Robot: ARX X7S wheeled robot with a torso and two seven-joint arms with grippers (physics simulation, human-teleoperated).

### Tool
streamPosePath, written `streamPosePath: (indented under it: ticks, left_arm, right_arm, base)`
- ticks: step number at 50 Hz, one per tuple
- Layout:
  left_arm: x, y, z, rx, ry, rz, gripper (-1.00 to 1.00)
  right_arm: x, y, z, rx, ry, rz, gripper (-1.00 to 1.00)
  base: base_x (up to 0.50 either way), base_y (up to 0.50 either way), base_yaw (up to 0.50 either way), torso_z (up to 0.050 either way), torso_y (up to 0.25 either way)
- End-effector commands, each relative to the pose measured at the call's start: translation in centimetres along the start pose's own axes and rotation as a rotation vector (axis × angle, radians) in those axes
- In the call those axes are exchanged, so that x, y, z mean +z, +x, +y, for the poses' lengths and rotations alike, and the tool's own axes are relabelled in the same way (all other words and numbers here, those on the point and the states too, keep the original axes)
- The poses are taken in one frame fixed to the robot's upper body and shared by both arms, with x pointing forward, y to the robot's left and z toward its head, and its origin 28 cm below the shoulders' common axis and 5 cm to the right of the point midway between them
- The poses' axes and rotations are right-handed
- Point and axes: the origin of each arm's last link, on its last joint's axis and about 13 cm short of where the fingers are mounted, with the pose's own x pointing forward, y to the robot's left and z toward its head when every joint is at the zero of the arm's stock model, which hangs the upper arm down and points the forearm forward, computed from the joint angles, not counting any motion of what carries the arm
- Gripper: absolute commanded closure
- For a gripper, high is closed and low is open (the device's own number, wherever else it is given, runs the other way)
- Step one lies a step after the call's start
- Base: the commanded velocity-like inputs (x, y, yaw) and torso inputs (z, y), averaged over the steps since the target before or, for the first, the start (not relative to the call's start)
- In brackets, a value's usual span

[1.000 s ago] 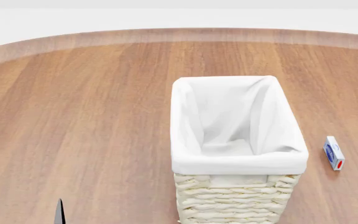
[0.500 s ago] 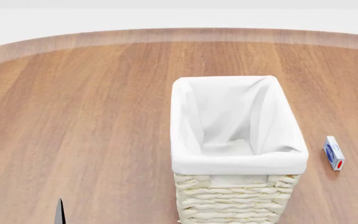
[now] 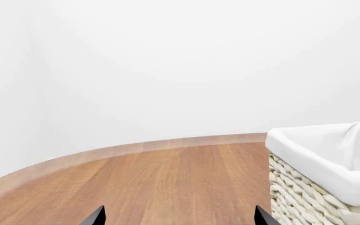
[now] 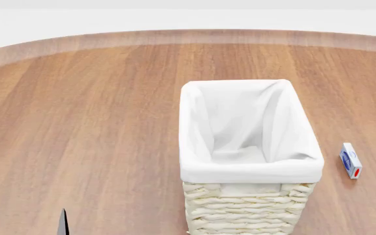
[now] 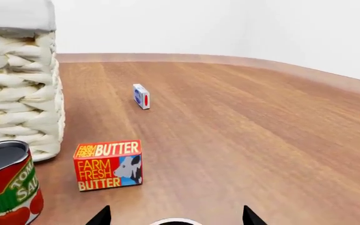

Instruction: Pick up the alphabet soup and put it in the basket.

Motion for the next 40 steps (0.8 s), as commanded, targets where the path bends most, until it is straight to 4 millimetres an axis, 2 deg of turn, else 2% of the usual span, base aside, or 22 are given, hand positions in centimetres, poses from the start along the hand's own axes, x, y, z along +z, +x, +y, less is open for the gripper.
streamPosePath:
  ticks: [1,8,11,17,40]
  left_arm:
    - [0.0,0.0,0.0,0.001,0.001,-0.001,-1.0]
    - [0.0,0.0,0.0,0.001,0.0,0.0,-1.0]
    - [0.0,0.0,0.0,0.0,0.001,-0.001,-1.0]
    - [0.0,0.0,0.0,0.0,0.001,-0.001,-1.0]
    - [0.1,0.0,0.0,0.0,0.001,-0.001,-1.0]
  right_arm:
    - [-0.5,0.1,0.0,-0.005,0.002,0.011,-1.0]
    - [-1.1,0.0,0.1,-0.004,0.003,0.026,-1.0]
    - [-0.2,0.1,0.2,-0.003,0.003,0.031,-1.0]
    - [-1.5,0.1,0.2,-0.006,0.007,0.038,-1.0]
    - [-2.5,0.2,0.5,-0.008,0.023,0.064,-1.0]
  base:
    - [0.0,0.0,0.0,0.0,0.0]
    - [0.0,0.0,0.0,0.0,0.0]
    - [0.0,0.0,0.0,0.0,0.0]
    - [0.0,0.0,0.0,0.0,0.0]
    - [0.0,0.0,0.0,0.0,0.0]
